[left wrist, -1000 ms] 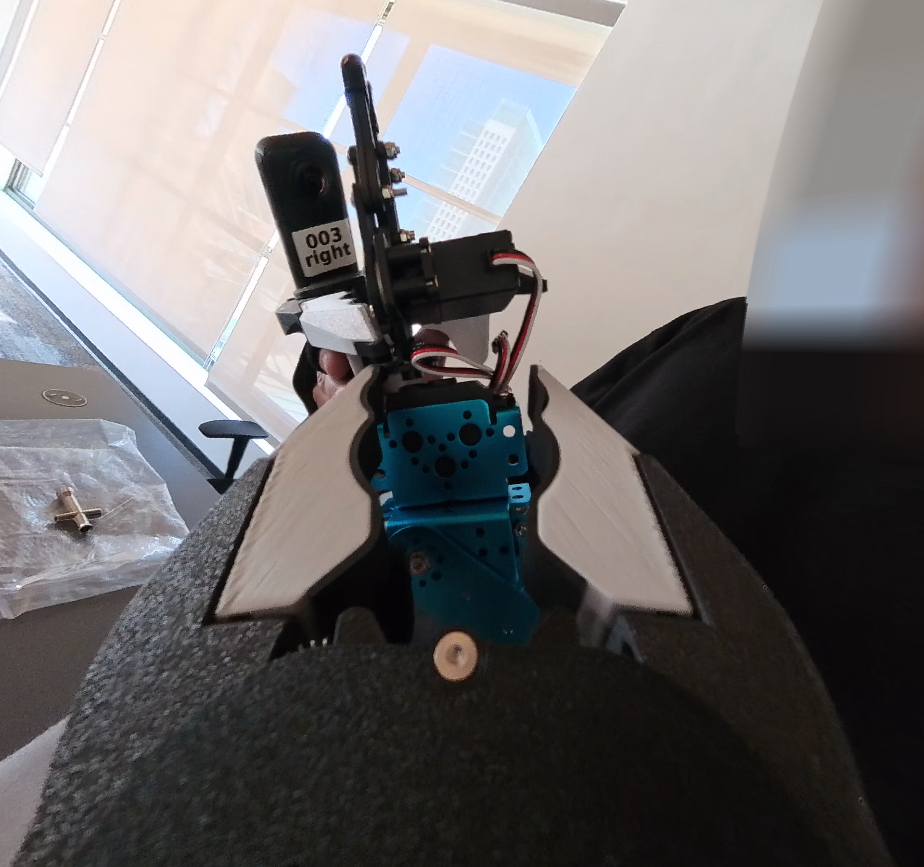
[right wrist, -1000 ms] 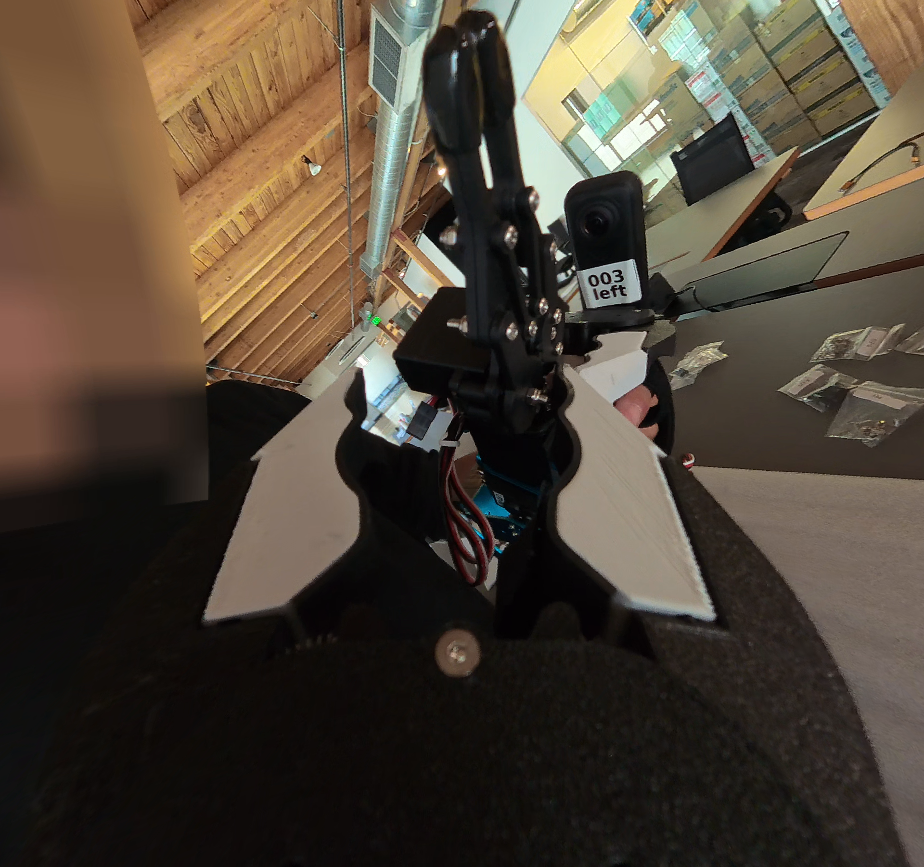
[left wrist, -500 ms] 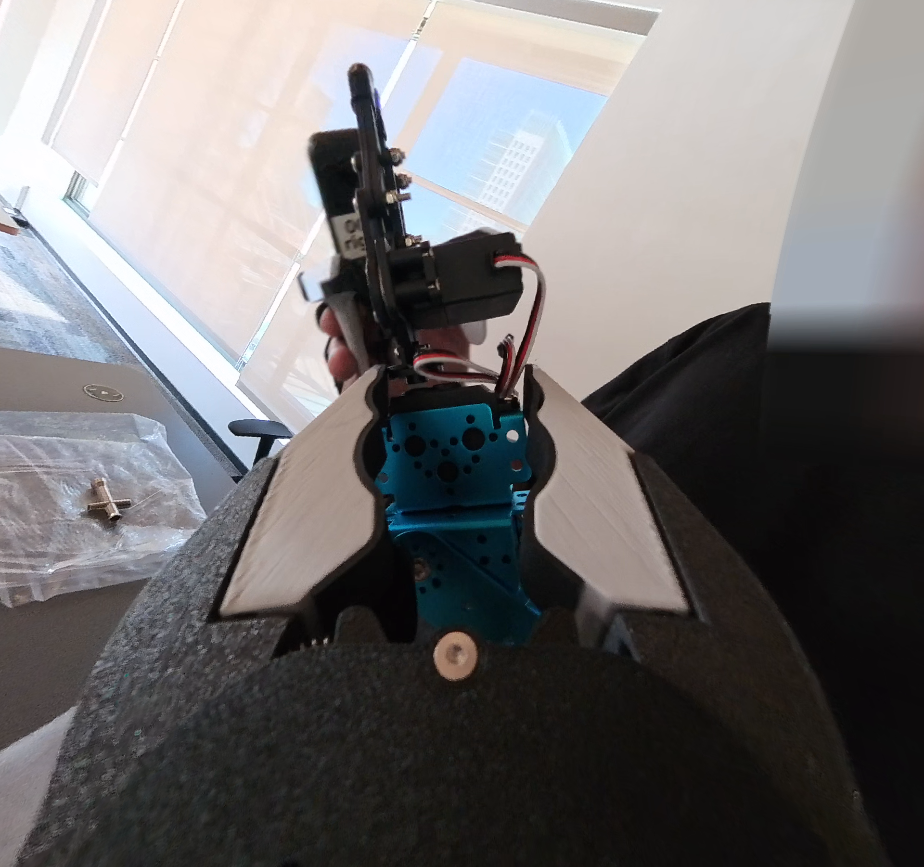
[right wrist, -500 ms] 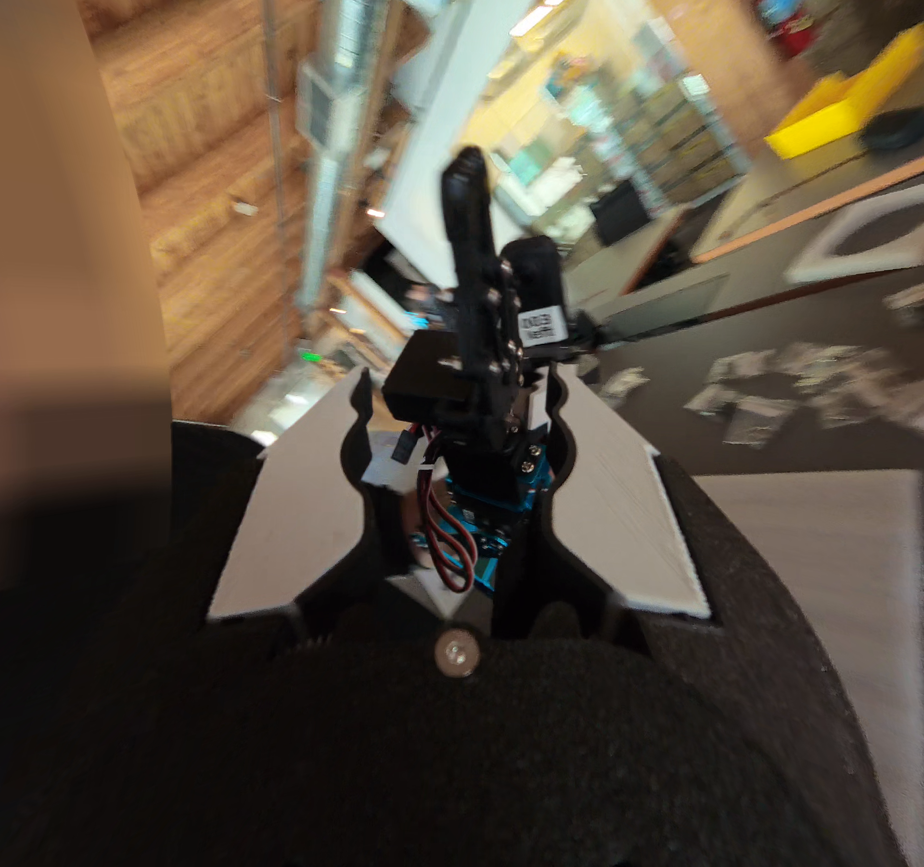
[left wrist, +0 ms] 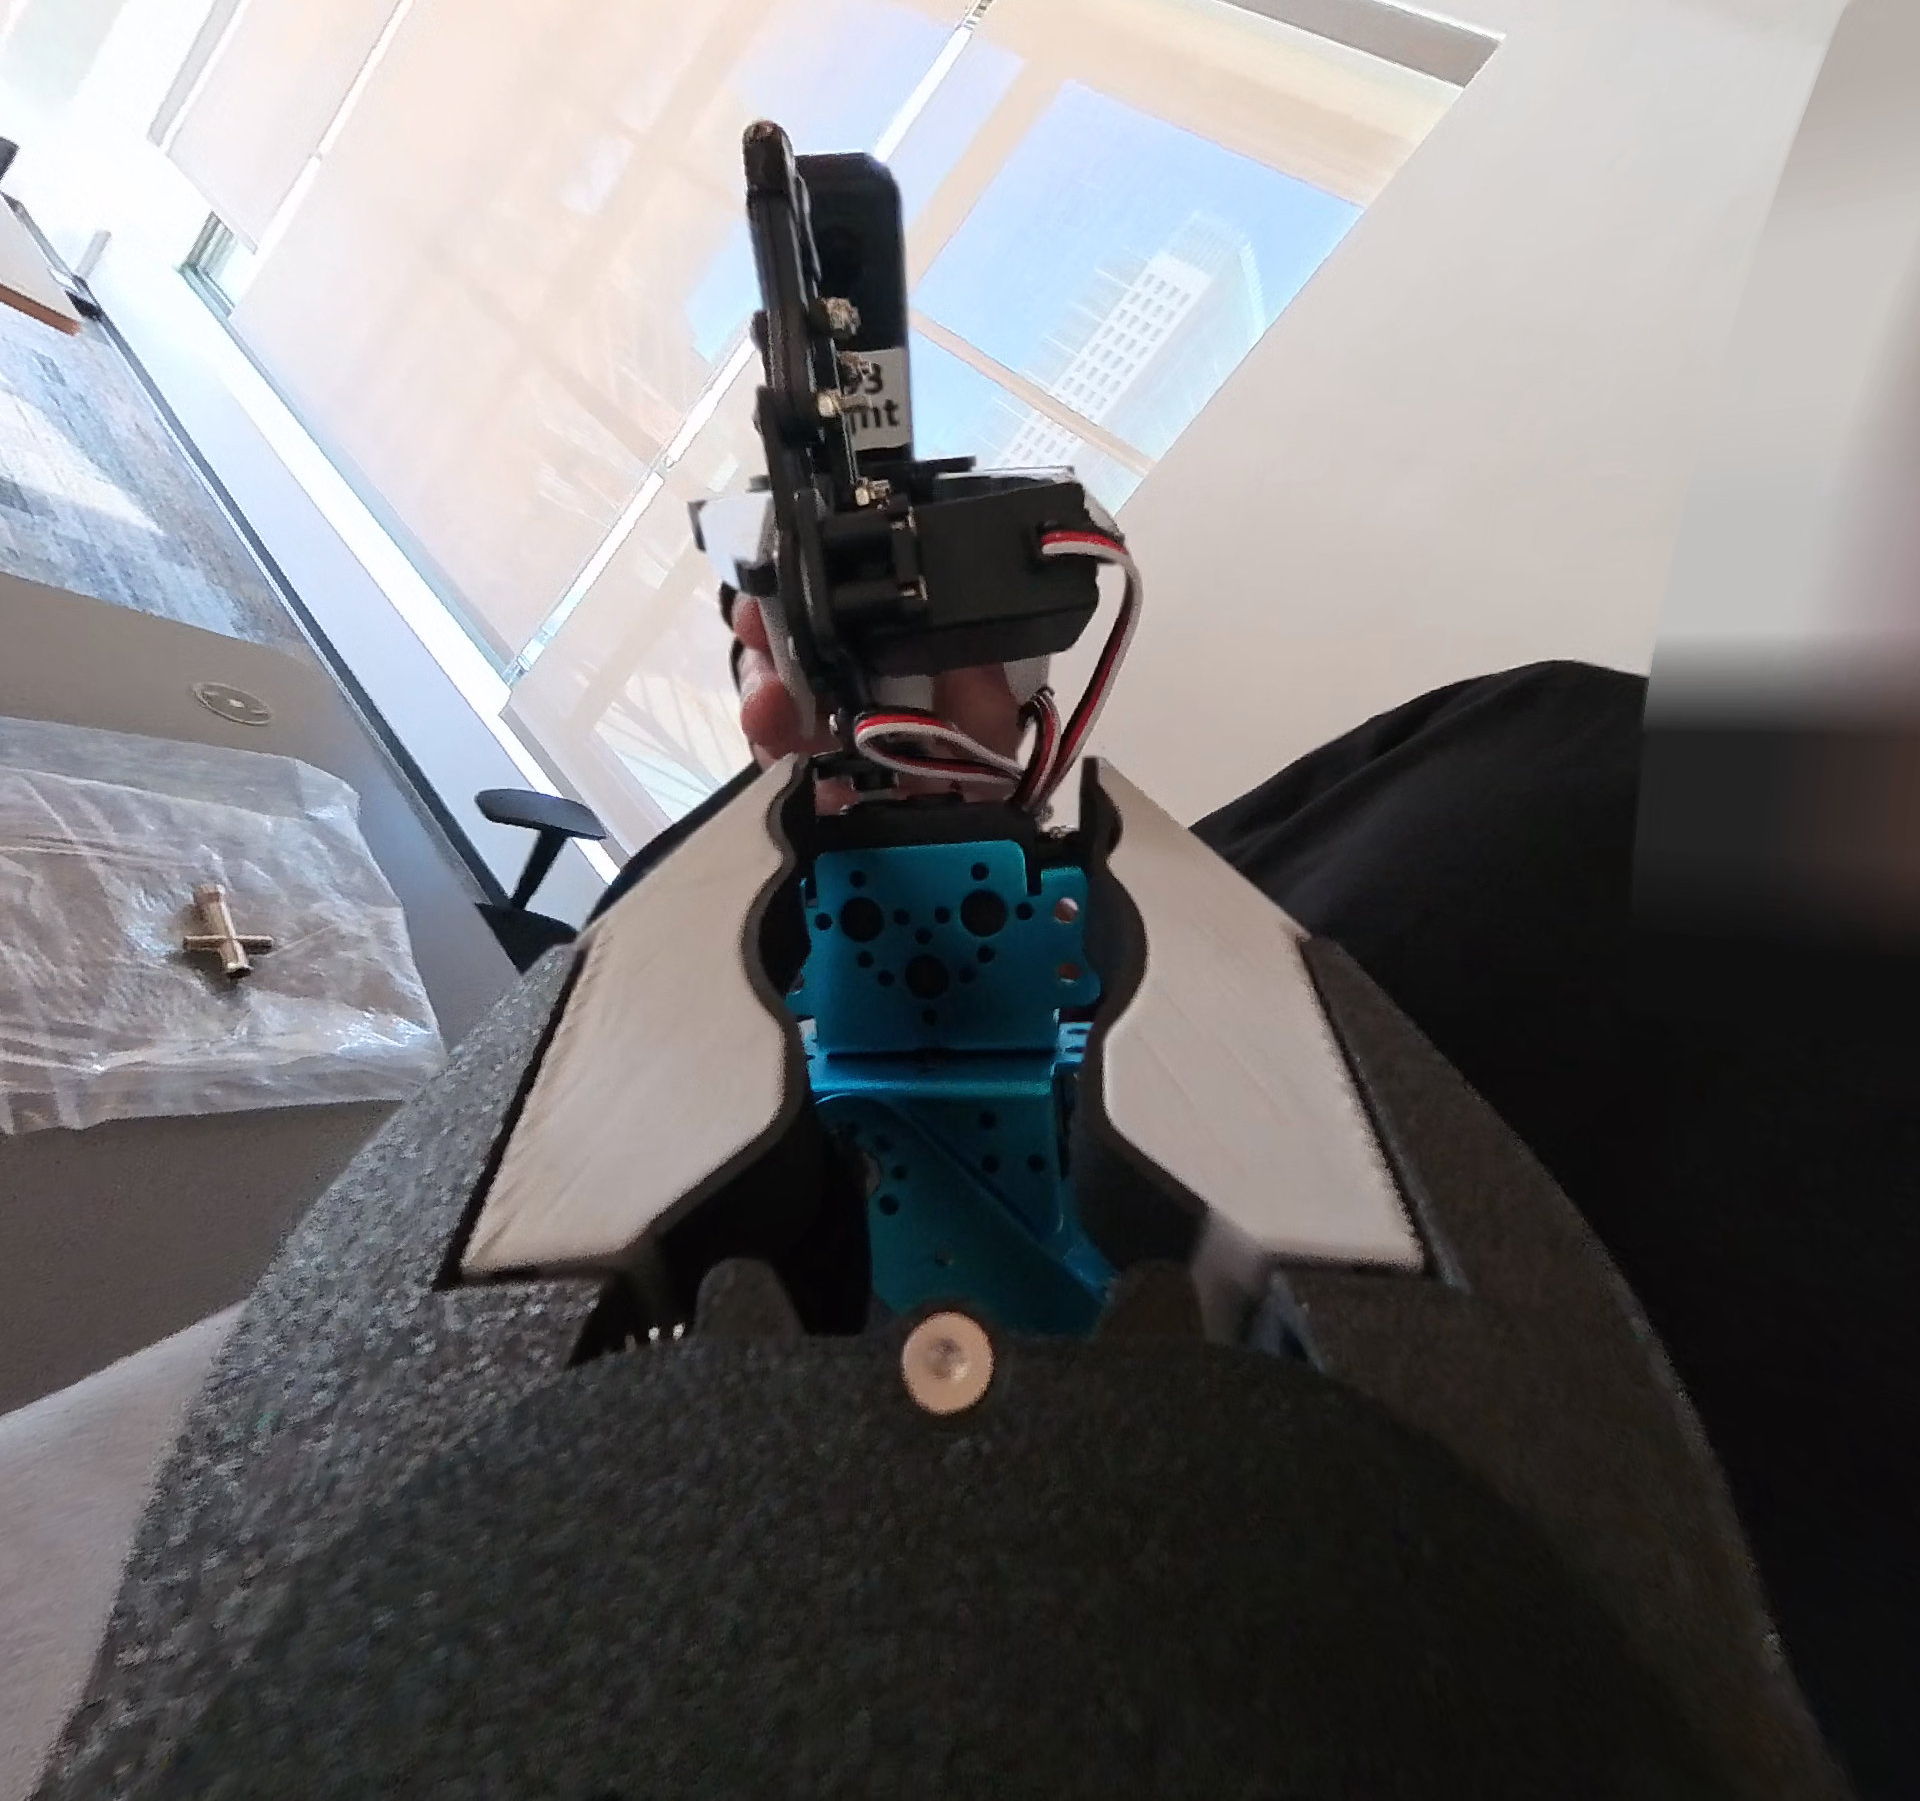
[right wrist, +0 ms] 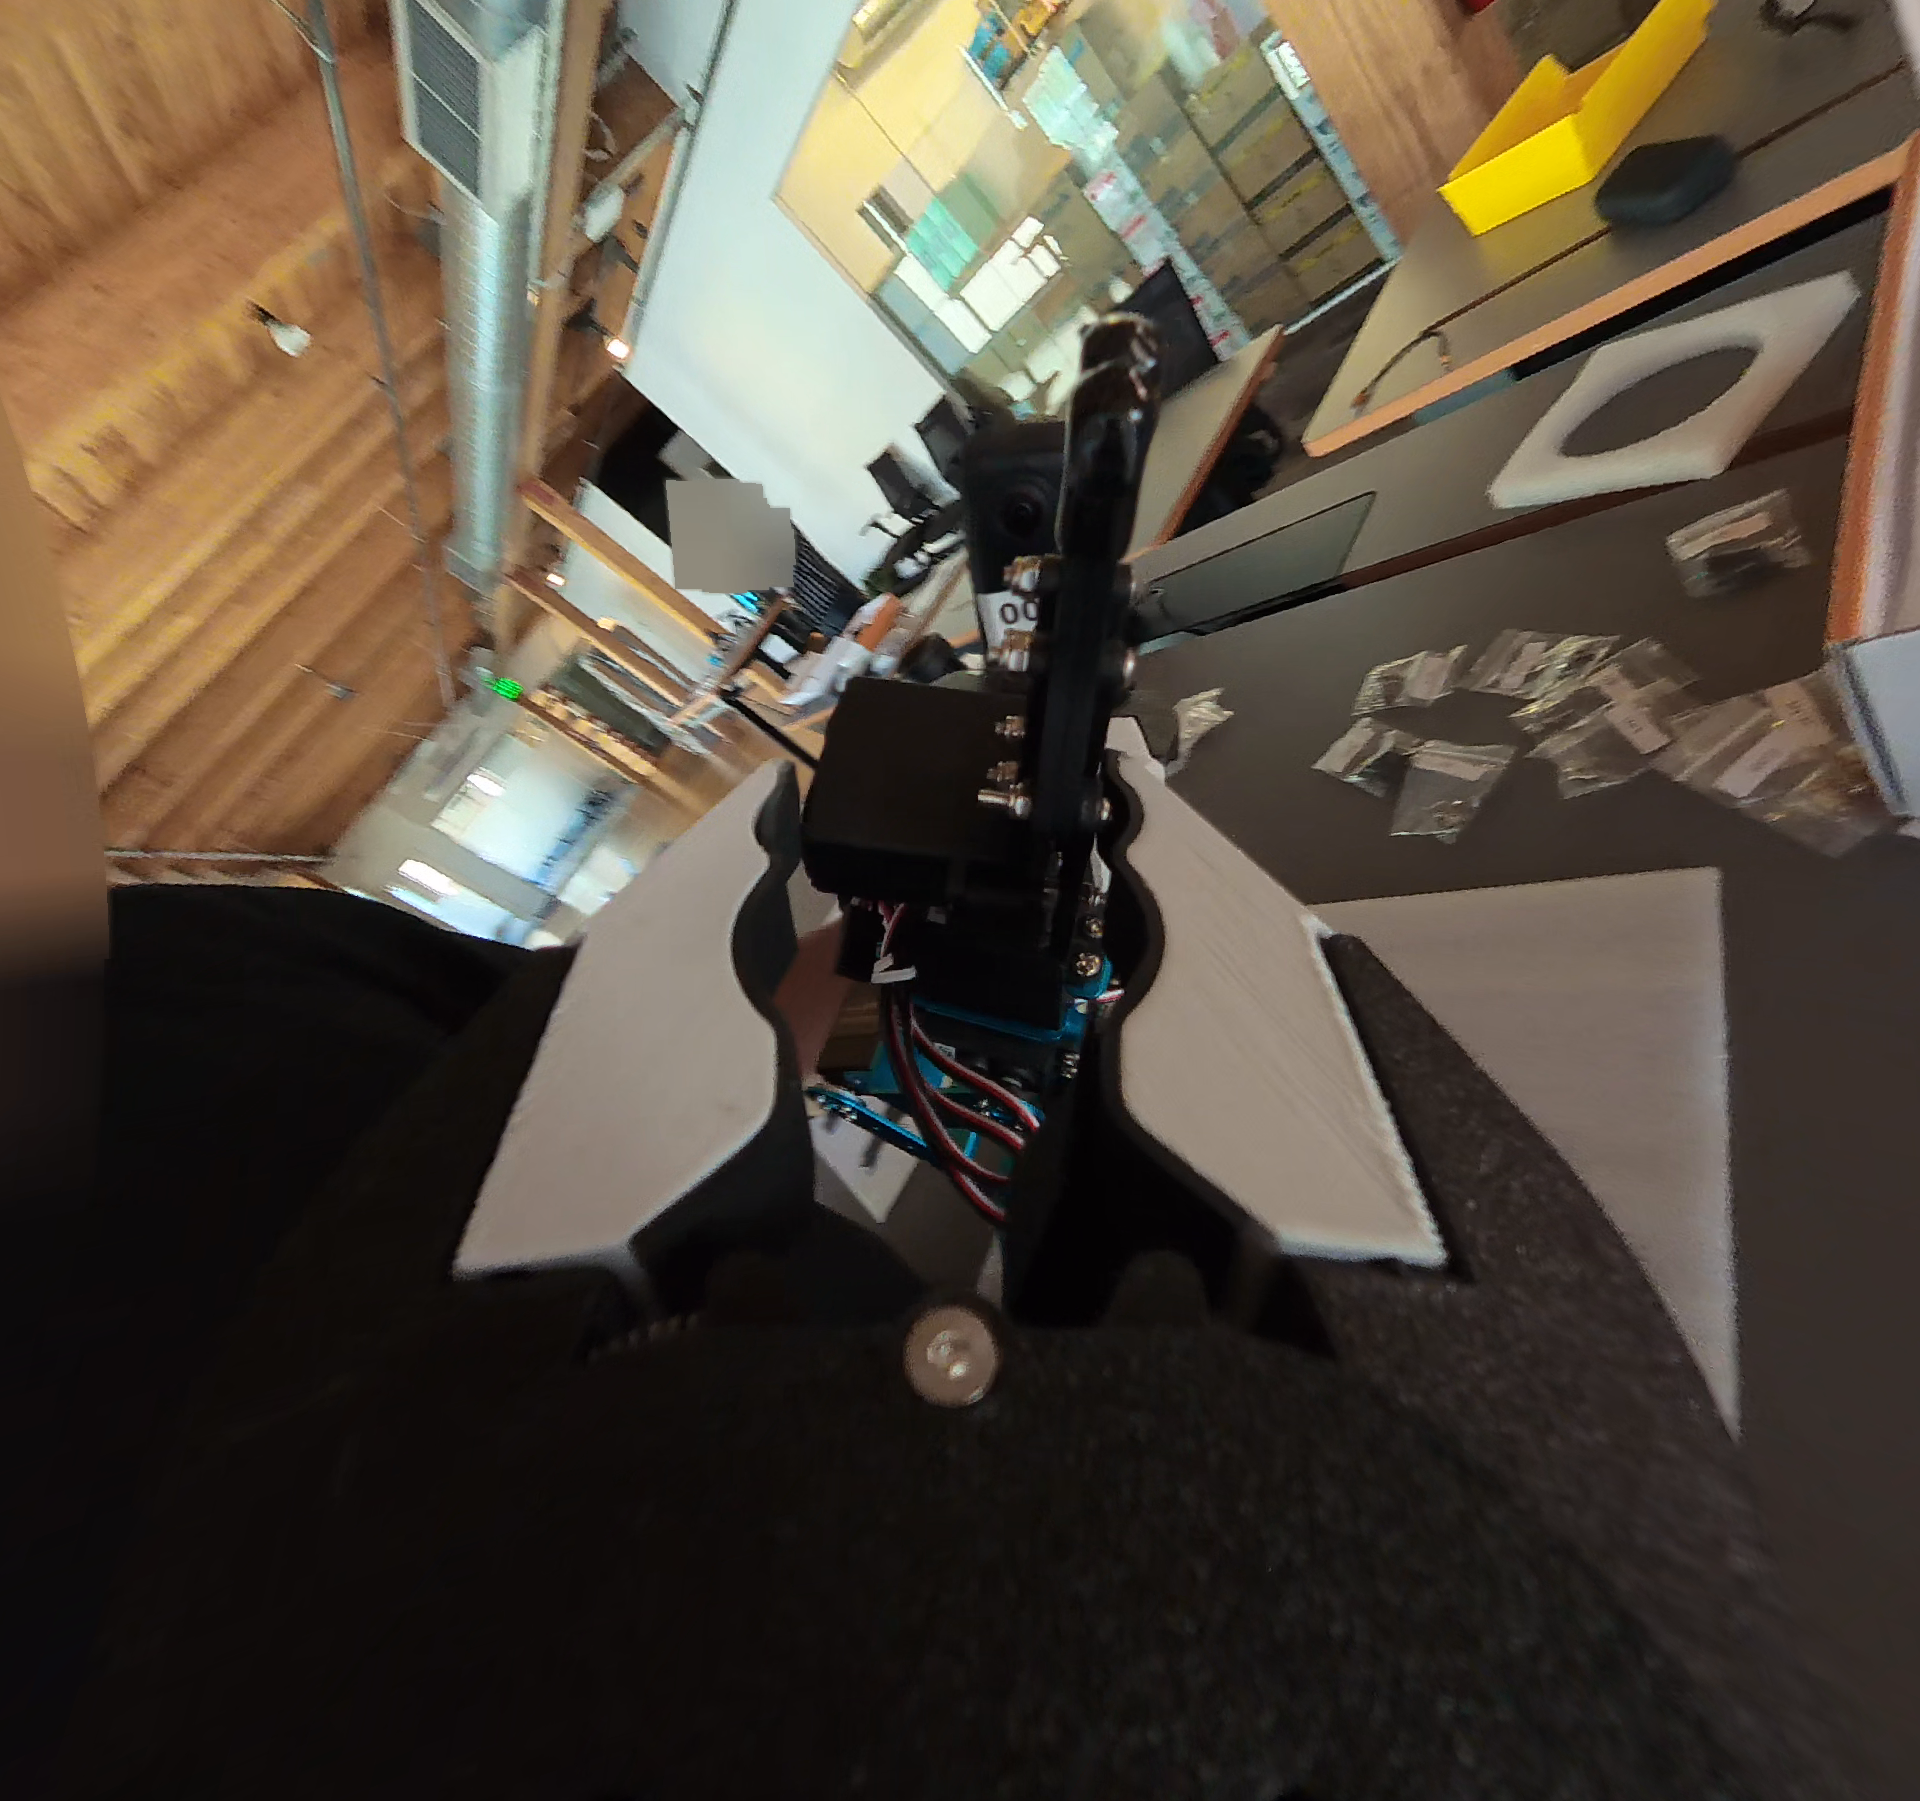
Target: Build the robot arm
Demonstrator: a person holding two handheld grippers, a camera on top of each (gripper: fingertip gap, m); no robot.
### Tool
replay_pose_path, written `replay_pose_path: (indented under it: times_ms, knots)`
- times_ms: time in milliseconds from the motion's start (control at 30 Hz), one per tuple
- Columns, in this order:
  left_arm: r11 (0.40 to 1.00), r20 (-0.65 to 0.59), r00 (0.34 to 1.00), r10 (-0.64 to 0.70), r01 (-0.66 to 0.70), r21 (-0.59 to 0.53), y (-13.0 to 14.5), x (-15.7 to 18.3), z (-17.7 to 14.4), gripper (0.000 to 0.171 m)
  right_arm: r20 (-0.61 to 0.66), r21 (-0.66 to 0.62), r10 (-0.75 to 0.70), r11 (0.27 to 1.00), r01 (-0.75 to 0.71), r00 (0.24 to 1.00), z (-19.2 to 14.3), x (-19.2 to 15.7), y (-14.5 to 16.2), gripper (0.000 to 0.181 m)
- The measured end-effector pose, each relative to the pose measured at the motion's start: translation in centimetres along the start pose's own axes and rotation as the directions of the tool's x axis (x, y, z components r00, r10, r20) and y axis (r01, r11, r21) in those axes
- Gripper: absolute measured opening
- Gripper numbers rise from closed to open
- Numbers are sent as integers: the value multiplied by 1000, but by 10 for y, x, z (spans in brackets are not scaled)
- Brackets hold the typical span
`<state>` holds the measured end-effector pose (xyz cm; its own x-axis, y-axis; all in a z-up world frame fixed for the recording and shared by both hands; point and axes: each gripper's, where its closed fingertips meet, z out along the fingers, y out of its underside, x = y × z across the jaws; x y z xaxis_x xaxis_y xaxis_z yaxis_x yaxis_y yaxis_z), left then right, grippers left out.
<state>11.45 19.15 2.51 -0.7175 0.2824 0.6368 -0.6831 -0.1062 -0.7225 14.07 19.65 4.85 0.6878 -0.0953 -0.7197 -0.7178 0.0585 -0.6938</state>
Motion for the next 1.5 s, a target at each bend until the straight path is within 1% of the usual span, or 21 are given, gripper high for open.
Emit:
replay_pose_path:
  times_ms: [167,467,667,700,767,833,900,967,1000,1033,1067,1100,1133,1167,1200,1233,1267,1333,1400,1467,1500]
  knots:
    - [996,-50,995,-92,92,-12,1,-3,-1,58,89,18,98,995,-99,991,-6,10,0,54]
    - [996,68,996,-62,66,-65,6,-15,7,57,170,18,166,985,-171,971,-14,24,1,56]
    - [994,114,990,-77,85,-71,6,-19,7,55,228,-4,178,983,-182,957,-15,29,0,57]
    - [993,115,990,-83,92,-74,6,-19,7,55,241,-21,166,986,-166,956,-20,29,1,58]
    - [993,120,989,-84,94,-78,6,-18,5,55,199,-20,113,994,-111,974,-42,46,-2,56]
    - [992,130,986,-102,111,-66,5,-18,2,55,93,-6,70,998,-69,993,-70,77,-2,54]
    - [991,125,985,-115,123,-59,4,-15,-1,55,-46,-41,-42,998,41,998,-91,113,12,48]
    - [991,123,987,-100,109,-72,5,-12,-2,55,-89,-64,-174,984,168,981,-94,132,27,47]
    - [992,128,988,-85,96,-85,5,-11,-2,55,-52,-70,-184,981,181,981,-89,126,33,46]
    - [992,134,989,-68,82,-99,6,-10,-1,55,48,-29,-173,984,174,984,-81,104,32,45]
    - [991,140,989,-57,72,-111,6,-9,0,55,172,53,-168,986,161,971,-74,76,24,48]
    - [991,143,989,-49,66,-120,7,-8,1,55,254,122,-168,982,141,952,-67,54,16,54]
    - [990,147,988,-42,61,-124,8,-8,2,55,274,143,-162,982,127,948,-58,44,10,60]
    - [991,152,988,-41,60,-124,8,-9,2,55,259,122,-156,984,128,953,-46,41,10,67]
    - [991,158,986,-44,63,-120,8,-10,3,55,266,77,-158,987,142,951,-35,38,14,77]
    - [991,166,985,-46,65,-113,7,-12,3,55,290,35,-156,988,152,944,-26,32,19,81]
    - [992,175,983,-48,68,-107,7,-13,3,54,308,8,-142,989,147,941,-19,26,21,79]
    - [993,183,982,-48,67,-99,6,-15,3,54,330,-50,-114,989,139,937,-11,17,25,67]
    - [994,183,982,-49,66,-91,6,-14,3,54,276,-74,-115,987,140,954,-7,19,23,56]
    - [996,221,975,-33,50,-74,4,-14,-1,55,244,-100,-138,981,167,960,-5,19,24,55]
    - [998,259,966,-12,28,-57,2,-13,-5,59,239,-113,-148,977,179,960,-4,18,25,57]
